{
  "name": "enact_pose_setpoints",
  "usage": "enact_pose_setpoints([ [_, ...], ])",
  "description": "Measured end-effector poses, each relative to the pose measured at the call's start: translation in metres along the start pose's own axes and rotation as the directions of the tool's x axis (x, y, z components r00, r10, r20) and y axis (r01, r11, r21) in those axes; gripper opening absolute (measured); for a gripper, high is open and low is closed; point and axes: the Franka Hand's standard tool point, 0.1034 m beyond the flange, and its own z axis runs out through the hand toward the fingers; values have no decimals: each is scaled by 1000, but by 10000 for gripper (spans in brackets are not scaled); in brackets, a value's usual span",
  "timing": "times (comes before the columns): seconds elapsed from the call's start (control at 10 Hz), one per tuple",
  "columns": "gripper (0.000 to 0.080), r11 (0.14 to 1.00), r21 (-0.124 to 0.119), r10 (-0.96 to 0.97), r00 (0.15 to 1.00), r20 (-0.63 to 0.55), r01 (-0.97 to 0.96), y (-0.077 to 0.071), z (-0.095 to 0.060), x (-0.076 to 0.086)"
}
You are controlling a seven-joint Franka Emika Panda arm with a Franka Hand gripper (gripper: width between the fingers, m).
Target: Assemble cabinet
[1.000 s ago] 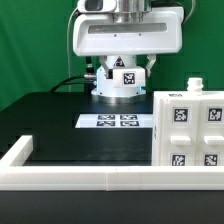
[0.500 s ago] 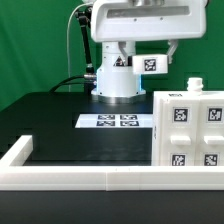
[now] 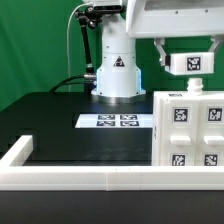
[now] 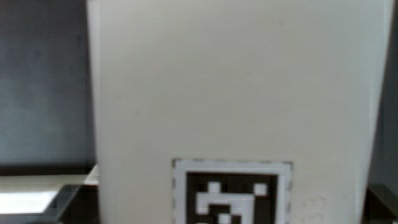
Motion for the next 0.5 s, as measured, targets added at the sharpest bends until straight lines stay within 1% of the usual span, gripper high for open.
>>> enact_pose_setpoints([
  [0.2,564,1000,-1,0,1000,2,0,0,1,0],
  [0.4,564,999,-3,-44,999,3,44,6,7,-2],
  [0.5,564,999,-5,-47,999,-2,47,5,6,5],
])
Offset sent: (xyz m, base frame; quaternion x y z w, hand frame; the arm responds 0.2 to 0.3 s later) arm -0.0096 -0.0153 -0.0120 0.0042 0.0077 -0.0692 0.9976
